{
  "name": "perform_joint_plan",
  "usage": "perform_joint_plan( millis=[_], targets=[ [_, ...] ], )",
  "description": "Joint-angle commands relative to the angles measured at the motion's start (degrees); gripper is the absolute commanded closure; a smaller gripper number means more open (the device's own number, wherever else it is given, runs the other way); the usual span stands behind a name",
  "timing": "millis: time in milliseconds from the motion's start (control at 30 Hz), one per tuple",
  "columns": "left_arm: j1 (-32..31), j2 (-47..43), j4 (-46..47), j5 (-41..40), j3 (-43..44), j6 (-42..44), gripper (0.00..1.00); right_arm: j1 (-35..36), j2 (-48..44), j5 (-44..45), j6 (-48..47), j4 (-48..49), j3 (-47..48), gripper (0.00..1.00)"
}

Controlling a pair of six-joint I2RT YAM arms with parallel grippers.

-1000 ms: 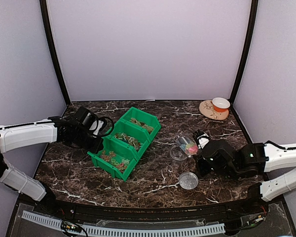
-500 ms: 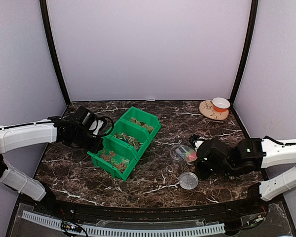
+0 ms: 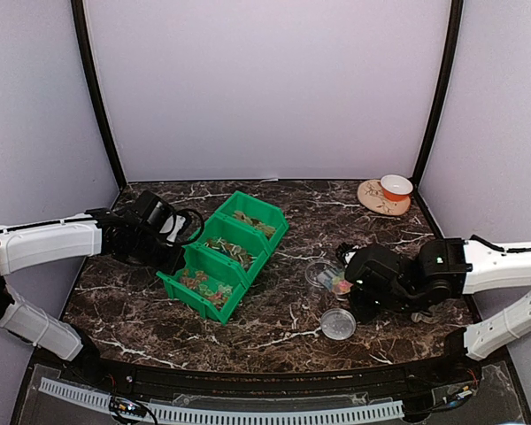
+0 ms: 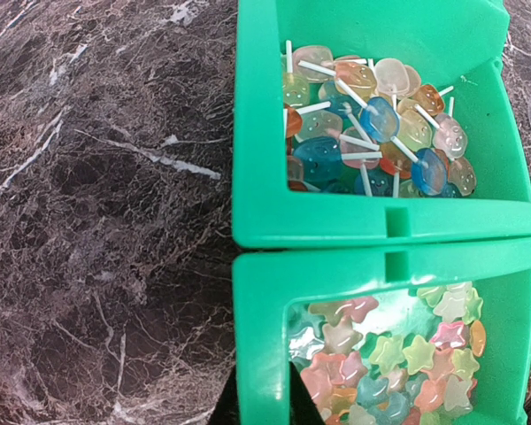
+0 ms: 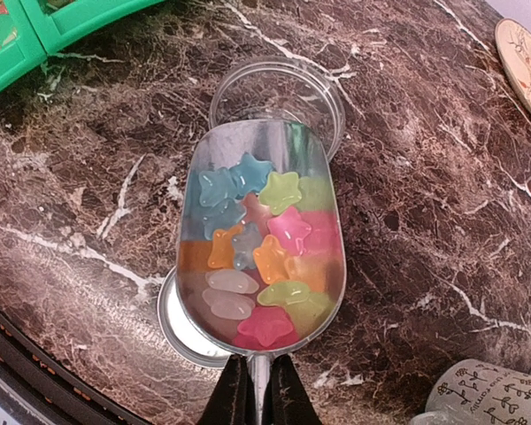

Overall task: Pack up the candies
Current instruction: Place the fake candies in the packing bottle.

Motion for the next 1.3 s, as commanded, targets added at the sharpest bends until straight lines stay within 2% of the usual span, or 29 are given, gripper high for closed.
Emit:
perform_joint_plan(
  millis=[0, 433, 1267],
  targets=[
    [-0.2, -4.9, 7.5, 1.1, 2.7, -0.4, 1.00, 0.5, 1.7, -0.6, 0.8, -3.4, 2.5, 1.00],
    [-0.2, -5.2, 7.5, 1.0, 2.8, -0.5, 1.00, -1.2, 4.9, -2.4, 0.6, -9.0, 7.1, 1.00],
    [-0.2, -5.2, 7.5, 1.1, 2.8, -0.5, 1.00, -5.0, 13.5, -7.7, -9.2, -19.6, 18.8, 1.00]
  ],
)
